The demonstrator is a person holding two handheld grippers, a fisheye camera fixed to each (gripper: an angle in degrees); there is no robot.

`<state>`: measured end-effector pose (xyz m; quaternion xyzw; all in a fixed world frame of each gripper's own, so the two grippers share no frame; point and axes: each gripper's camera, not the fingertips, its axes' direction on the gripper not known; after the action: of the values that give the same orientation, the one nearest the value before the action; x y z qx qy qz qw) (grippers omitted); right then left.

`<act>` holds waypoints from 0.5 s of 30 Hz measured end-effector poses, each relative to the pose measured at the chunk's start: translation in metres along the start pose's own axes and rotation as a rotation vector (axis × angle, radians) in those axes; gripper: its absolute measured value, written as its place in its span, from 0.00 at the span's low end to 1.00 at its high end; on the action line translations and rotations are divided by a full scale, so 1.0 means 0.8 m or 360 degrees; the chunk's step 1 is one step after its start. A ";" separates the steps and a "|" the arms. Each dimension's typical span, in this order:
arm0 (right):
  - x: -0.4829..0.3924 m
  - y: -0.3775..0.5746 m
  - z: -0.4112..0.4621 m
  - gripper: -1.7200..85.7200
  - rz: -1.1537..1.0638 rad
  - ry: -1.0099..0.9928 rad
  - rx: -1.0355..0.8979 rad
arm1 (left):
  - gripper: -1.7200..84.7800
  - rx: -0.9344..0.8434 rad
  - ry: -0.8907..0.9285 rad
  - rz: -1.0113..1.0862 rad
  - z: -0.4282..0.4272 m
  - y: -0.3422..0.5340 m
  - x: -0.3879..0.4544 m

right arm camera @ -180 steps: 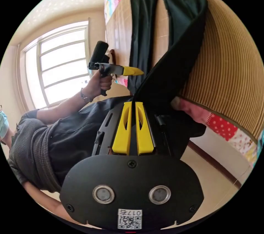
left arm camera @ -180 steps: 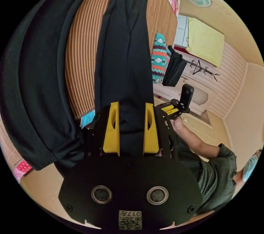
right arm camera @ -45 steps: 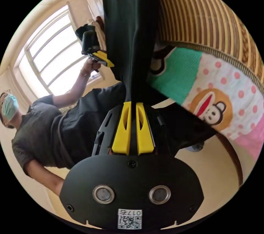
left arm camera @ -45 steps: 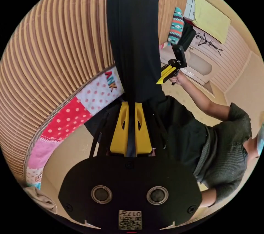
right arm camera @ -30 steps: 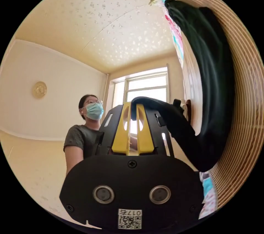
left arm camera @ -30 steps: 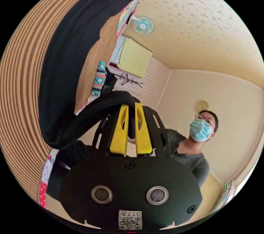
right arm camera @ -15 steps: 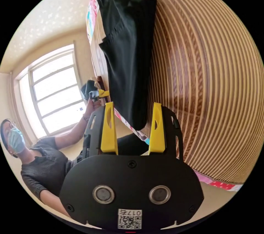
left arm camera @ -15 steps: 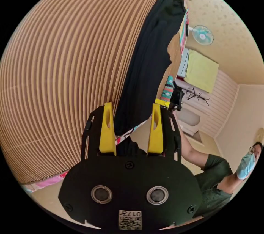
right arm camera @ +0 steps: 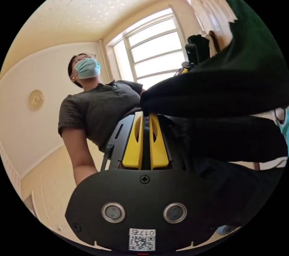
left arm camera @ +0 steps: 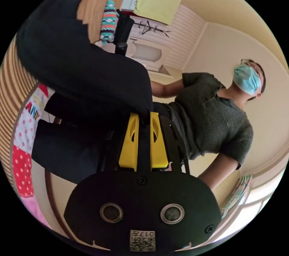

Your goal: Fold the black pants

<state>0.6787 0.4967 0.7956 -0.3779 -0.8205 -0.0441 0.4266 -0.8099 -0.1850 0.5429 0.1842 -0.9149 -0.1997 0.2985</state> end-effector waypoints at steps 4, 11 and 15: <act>-0.029 -0.051 -0.036 0.04 -0.0251 -0.0013 0.0106 | 0.09 0.0070 -0.0145 0.0284 -0.019 -0.066 0.038; -0.024 -0.072 -0.239 0.04 -0.0275 0.0369 0.1207 | 0.17 0.1130 -0.0476 -0.0312 -0.144 -0.134 -0.080; -0.025 -0.024 -0.262 0.08 -0.0128 0.0681 0.1597 | 0.19 0.1259 -0.1022 -0.0429 -0.125 -0.140 -0.088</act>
<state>0.8129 0.3888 0.9182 -0.0791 -0.6496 0.2606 0.7098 -0.6702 -0.2740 0.5308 0.3284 -0.9339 0.0778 -0.1177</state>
